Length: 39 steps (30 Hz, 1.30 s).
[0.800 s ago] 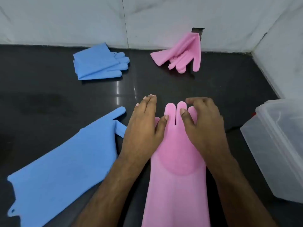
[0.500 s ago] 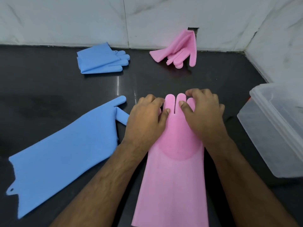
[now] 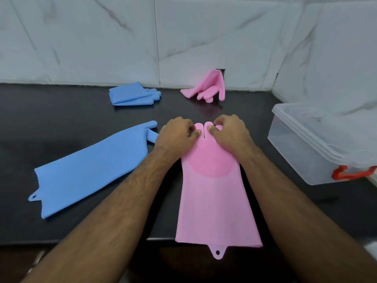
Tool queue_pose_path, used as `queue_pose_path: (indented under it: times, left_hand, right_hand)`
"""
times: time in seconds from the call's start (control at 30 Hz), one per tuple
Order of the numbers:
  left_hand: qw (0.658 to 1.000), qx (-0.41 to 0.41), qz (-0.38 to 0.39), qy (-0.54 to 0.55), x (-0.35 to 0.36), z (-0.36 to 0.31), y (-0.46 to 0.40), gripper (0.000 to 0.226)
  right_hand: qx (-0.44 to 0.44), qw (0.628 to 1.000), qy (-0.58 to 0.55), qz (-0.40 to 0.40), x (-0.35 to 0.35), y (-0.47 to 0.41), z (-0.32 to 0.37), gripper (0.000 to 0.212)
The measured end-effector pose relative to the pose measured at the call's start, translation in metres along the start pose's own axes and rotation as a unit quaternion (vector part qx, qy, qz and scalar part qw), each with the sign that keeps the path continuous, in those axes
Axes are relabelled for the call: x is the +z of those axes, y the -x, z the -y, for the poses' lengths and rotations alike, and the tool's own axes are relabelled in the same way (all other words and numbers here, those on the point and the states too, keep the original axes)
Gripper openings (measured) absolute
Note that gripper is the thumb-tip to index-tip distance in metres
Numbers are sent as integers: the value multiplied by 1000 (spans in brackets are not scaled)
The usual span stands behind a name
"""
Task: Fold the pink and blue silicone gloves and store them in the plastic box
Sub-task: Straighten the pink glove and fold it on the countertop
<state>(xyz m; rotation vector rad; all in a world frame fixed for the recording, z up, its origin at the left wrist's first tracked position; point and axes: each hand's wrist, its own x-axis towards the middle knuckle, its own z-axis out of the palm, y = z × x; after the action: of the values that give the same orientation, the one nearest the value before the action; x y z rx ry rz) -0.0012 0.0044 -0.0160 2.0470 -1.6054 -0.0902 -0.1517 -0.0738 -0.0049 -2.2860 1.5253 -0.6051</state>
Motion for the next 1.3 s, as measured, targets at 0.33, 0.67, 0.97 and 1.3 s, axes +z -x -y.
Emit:
queue_pose_path:
  times: [0.33,0.67,0.97,1.3]
  left_hand:
    - [986,-42,-92,130,15,0,-17,52]
    - [980,-86,-180,-23,20,12,-76,41]
    - [988,-20,-152,-36,35,29,-138,34]
    - [987,23,-157,24,38,29,-154,25]
  right_hand:
    - [35,970,-220,-99,4,-31,-24,53]
    - [56,937,-312,-149,21,-103,-34,29]
    - [20,954,-286,-90,39,-162,-39,31]
    - [6,908,-382,-174,46,-182,-47,17]
